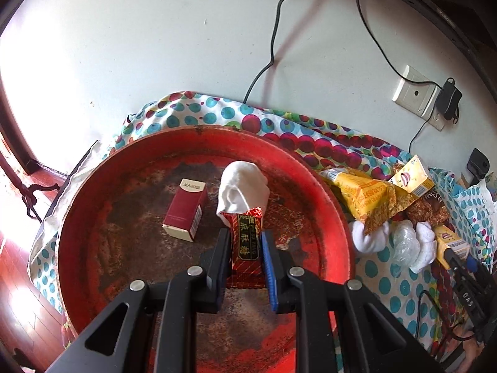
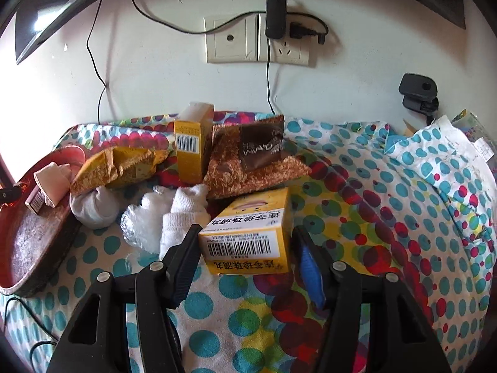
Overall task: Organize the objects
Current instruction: 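Carry the red candy bar into the red tray and release it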
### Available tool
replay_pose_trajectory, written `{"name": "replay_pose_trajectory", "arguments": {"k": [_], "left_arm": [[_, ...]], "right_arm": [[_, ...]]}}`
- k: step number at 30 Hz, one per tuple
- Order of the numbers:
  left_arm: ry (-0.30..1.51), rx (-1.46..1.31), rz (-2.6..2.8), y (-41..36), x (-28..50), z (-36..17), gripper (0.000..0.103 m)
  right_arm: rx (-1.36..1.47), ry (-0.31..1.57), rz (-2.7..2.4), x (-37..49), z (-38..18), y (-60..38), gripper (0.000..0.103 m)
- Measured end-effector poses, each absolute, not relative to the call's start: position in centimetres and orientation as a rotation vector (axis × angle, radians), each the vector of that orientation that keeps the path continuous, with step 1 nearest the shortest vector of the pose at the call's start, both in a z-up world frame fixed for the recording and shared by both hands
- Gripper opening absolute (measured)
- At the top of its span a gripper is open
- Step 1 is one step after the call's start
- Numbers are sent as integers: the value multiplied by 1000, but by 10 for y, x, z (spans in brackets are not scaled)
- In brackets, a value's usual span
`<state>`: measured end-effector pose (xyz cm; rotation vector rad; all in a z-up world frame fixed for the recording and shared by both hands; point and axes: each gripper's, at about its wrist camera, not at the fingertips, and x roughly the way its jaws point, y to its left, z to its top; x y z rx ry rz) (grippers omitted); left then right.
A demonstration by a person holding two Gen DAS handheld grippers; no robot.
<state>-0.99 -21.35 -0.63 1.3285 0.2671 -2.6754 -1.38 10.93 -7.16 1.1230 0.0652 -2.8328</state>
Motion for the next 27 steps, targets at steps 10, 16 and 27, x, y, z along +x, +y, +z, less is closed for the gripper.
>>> {"name": "replay_pose_trajectory", "arguments": {"k": [10, 16, 27], "left_arm": [[304, 1398, -2611, -239, -14, -28, 20], [328, 1430, -2568, -251, -18, -45, 20], [325, 1407, -2503, -277, -19, -55, 20]], "right_arm": [[929, 108, -2763, -9, -5, 66, 55], [852, 165, -2703, -6, 14, 29, 55], [846, 274, -2526, -6, 11, -44, 55]]}}
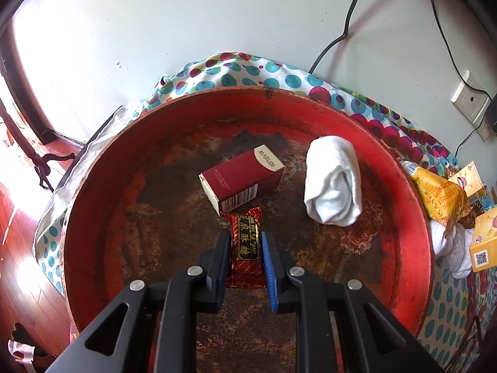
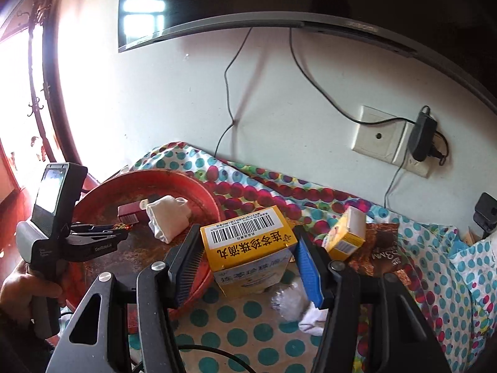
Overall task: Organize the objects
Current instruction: 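Carry the red candy bar into the red tray and release it, then carry the yellow medicine box into the red tray with the right gripper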
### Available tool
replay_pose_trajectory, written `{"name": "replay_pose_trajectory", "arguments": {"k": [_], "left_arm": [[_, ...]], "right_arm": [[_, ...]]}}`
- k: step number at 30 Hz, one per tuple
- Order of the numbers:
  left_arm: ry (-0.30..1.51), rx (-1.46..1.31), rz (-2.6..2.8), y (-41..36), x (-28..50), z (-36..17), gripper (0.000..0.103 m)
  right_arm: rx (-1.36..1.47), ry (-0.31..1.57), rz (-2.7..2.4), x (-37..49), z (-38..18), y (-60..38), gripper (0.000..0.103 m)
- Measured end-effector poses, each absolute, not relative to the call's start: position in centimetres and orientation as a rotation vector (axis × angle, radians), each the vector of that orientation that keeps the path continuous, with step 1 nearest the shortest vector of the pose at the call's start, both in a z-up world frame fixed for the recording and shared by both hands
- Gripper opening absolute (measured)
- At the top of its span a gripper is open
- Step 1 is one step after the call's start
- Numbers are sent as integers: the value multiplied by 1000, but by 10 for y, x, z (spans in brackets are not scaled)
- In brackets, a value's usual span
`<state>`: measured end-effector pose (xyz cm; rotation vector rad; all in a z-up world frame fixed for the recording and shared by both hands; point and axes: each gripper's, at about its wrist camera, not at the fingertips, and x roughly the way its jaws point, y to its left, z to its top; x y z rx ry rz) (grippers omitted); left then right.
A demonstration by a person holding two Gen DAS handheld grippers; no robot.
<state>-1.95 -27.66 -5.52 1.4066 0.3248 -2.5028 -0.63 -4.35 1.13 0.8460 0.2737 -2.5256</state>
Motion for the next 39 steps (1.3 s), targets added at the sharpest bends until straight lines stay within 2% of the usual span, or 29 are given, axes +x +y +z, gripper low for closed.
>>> {"name": "replay_pose_trajectory", "arguments": {"k": [10, 15, 20, 24, 39], "left_arm": [[325, 1402, -2498, -276, -19, -53, 22], [368, 1392, -2507, -279, -16, -44, 29], [405, 1365, -2525, -283, -10, -30, 31], [369, 1330, -2523, -285, -7, -21, 34], [426, 1253, -2533, -299, 4, -1, 34]], "right_arm": [[910, 329, -2364, -27, -12, -110, 54], [934, 376, -2322, -35, -25, -133, 54], [960, 410, -2297, -46, -37, -149, 54], [990, 416, -2280, -54, -47, -162, 54], [1020, 536, -2242, -87, -65, -215, 54]]}}
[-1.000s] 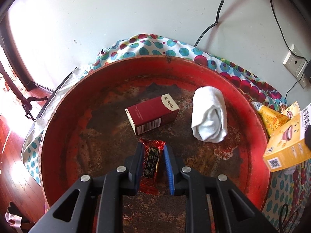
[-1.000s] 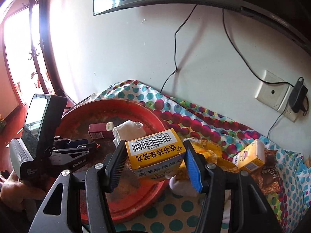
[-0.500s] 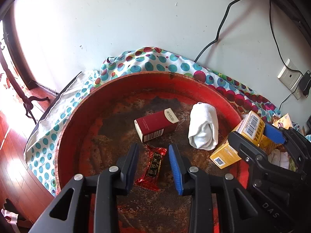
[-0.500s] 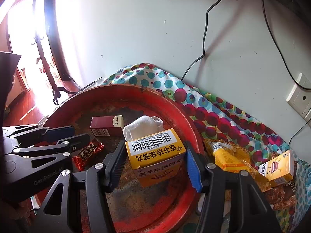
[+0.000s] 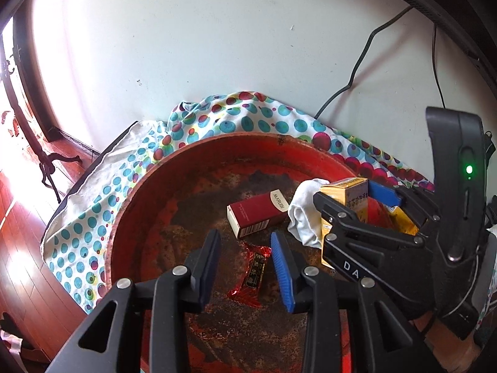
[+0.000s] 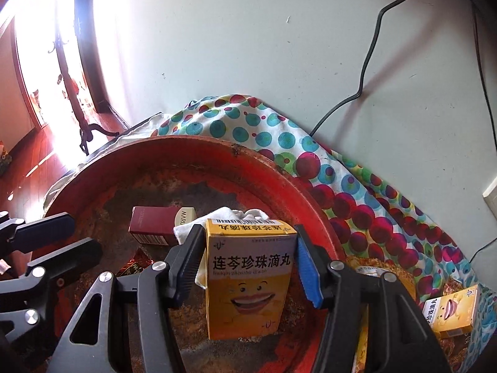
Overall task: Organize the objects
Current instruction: 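Carry the yellow medicine box into the red tray with the right gripper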
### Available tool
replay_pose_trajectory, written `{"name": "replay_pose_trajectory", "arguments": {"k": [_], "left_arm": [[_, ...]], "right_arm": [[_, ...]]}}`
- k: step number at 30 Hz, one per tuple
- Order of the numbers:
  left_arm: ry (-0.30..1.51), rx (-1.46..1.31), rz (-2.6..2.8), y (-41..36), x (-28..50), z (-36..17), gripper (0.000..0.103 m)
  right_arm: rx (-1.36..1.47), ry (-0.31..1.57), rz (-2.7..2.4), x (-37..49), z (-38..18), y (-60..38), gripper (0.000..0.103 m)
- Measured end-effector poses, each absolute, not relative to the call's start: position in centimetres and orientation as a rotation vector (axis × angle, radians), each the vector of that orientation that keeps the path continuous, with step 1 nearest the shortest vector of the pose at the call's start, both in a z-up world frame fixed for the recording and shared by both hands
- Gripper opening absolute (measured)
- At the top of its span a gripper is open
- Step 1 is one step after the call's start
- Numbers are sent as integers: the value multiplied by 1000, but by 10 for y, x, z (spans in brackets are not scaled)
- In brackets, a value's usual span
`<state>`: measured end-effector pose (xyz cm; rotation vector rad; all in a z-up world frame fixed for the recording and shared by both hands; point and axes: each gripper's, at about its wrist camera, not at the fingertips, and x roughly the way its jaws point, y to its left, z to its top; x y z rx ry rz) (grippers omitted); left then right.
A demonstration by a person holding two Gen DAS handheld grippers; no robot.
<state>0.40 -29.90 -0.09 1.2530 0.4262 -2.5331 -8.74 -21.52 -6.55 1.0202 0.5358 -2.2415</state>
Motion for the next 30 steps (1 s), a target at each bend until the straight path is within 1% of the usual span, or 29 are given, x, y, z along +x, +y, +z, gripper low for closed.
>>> {"name": "replay_pose_trajectory", "arguments": {"k": [7, 14, 15, 17, 19, 23, 30], "left_arm": [[443, 1275, -2500, -305, 3, -9, 34], [443, 1289, -2505, -299, 1, -12, 35], [440, 1287, -2505, -298, 1, -11, 34], [436, 1287, -2510, -297, 1, -10, 34], [449, 1276, -2520, -296, 2, -7, 34], [450, 1251, -2544, -292, 4, 2, 35], [369, 1250, -2633, -259, 2, 16, 35]], "right_arm": [[1006, 585, -2227, -90, -72, -232, 53], [1021, 579, -2221, -93, -75, -234, 53], [1028, 573, -2218, -95, -76, -234, 54], [1051, 568, -2201, -97, -78, -234, 59], [1041, 561, -2218, -95, -76, -231, 75], [1016, 516, -2232, -90, -64, -217, 76], [995, 502, -2269, -72, -49, -169, 76]]}}
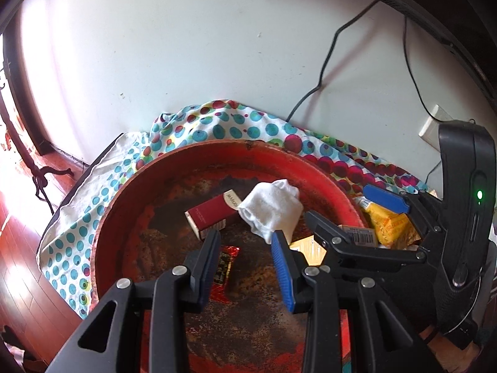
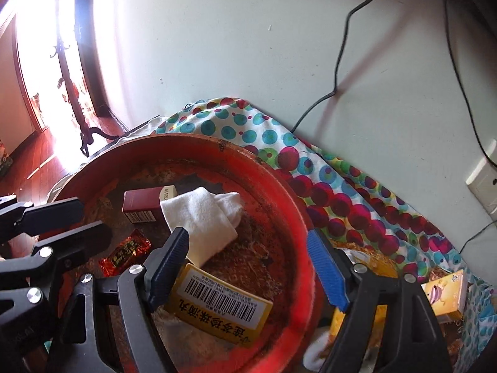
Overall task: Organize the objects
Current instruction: 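Carry the yellow medicine box into the red tray with the right gripper, then move both grippers back toward the pile of items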
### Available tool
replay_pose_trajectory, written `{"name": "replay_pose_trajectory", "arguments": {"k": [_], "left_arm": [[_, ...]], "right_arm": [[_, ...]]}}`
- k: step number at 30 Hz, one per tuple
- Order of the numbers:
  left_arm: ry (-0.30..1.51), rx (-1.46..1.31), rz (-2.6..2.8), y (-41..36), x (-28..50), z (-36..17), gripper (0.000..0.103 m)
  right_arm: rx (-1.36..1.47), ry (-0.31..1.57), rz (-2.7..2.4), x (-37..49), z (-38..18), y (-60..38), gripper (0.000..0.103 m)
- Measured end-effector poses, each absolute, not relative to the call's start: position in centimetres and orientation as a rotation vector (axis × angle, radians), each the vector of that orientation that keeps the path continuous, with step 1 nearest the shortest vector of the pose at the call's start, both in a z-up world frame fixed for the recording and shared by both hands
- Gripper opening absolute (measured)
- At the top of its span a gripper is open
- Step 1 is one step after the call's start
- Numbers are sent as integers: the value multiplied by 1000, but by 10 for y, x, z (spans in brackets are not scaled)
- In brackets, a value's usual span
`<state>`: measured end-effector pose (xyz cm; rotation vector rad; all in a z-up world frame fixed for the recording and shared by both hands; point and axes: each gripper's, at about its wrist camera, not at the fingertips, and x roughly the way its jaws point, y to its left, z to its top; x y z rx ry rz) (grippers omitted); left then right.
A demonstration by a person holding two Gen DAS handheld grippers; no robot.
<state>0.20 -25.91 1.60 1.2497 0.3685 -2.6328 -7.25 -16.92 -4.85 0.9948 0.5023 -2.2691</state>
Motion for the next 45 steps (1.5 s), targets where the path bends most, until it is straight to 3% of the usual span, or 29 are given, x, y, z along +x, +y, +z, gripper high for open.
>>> {"name": "replay_pose_trajectory", "arguments": {"k": [24, 35, 40, 45], "left_arm": [[63, 1413, -2936, -114, 0, 12, 36], [-29, 1437, -2978, -81, 0, -6, 36], [-50, 1439, -2997, -73, 0, -12, 36], [-65, 1418, -3029, -68, 1, -14, 36]], "right_arm": [[969, 436, -2554, -32, -15, 29, 76], [1074, 388, -2564, -36, -44, 64, 76], [1097, 407, -2540, -40, -60, 60, 65], [1136, 400, -2517, -47, -74, 57, 65]]}}
